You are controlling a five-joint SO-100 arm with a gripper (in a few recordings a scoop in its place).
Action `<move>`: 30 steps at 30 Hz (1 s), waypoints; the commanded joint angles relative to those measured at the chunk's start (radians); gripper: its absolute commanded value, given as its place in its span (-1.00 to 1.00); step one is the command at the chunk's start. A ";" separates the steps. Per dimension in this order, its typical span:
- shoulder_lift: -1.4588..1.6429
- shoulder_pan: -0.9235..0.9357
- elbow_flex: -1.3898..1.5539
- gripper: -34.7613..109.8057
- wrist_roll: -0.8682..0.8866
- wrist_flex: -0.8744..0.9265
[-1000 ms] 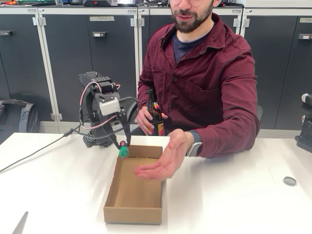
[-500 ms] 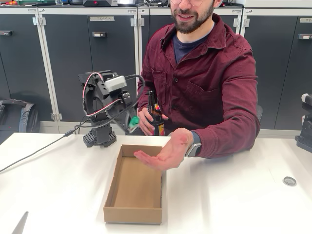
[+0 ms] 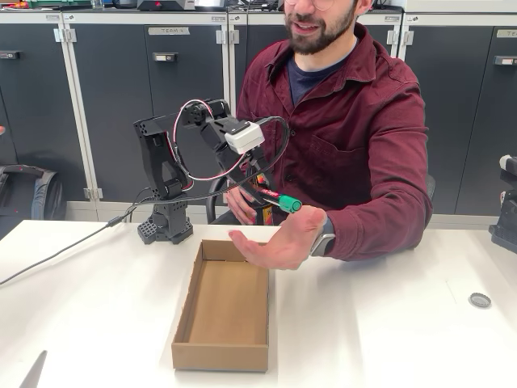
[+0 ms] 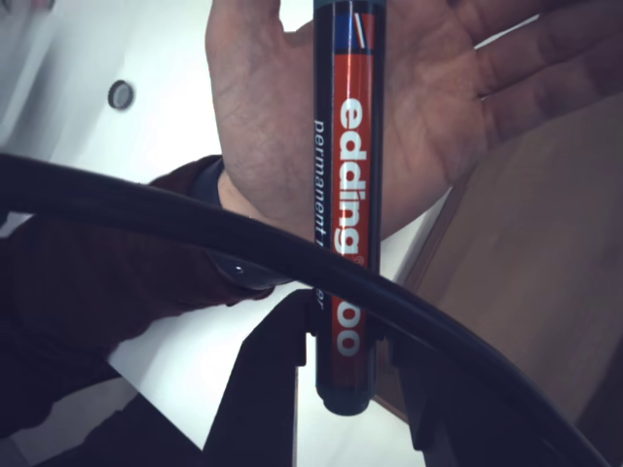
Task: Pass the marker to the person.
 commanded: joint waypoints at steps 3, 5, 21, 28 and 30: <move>-0.046 0.078 -0.081 -0.59 0.043 -0.075; -0.055 0.092 -0.075 -0.59 0.044 -0.086; -0.041 0.175 -0.023 -0.59 0.095 -0.149; -0.048 0.179 -0.029 -0.59 0.106 -0.143; -0.049 0.184 -0.023 -0.59 0.106 -0.149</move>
